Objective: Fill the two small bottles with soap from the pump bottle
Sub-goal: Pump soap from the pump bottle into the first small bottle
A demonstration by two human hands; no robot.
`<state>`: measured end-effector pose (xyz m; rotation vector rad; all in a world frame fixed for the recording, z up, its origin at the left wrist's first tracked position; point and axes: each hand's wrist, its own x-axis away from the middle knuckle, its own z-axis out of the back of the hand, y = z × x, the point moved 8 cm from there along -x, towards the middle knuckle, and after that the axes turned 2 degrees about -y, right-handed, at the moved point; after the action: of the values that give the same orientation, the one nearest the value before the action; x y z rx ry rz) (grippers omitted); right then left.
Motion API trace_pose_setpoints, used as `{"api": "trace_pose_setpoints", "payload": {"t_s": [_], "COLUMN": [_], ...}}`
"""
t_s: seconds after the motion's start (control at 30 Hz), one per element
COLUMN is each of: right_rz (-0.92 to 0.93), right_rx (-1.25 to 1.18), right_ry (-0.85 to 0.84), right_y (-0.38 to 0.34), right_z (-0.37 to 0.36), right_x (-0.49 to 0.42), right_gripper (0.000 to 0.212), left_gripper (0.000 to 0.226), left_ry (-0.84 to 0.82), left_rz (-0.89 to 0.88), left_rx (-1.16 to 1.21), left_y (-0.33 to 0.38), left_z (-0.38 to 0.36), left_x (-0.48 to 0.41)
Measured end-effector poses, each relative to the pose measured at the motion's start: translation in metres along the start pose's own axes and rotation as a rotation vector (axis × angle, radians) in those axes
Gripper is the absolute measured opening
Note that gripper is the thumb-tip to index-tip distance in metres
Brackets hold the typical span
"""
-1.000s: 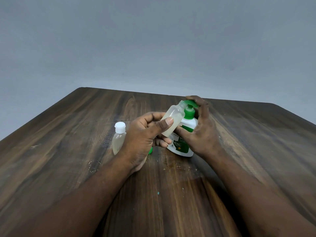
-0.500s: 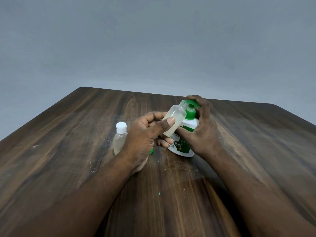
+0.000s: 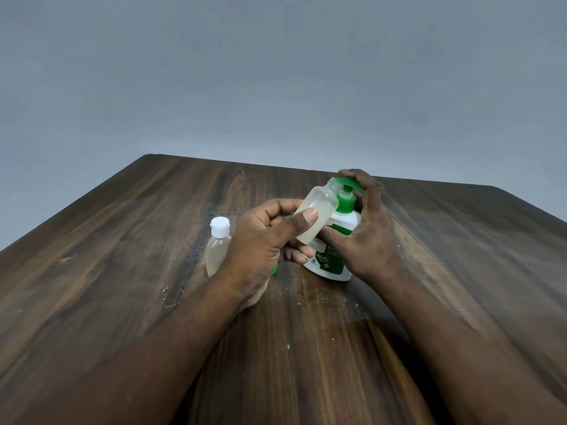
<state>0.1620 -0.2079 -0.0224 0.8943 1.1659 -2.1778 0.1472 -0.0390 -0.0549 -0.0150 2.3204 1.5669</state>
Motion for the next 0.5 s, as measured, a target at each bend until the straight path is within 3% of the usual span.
{"api": "trace_pose_setpoints", "payload": {"t_s": [0.5], "right_rz": [-0.012], "right_rx": [0.017], "right_ry": [-0.025], "right_y": [-0.0031], "right_z": [0.0009], "right_x": [-0.0009], "right_gripper": [0.087], "left_gripper": [0.053], "left_ry": [0.006], "left_rz": [-0.009], "left_rx": [0.005], "left_y": [0.0018], "left_z": [0.0012], "left_x": [0.0004]}}
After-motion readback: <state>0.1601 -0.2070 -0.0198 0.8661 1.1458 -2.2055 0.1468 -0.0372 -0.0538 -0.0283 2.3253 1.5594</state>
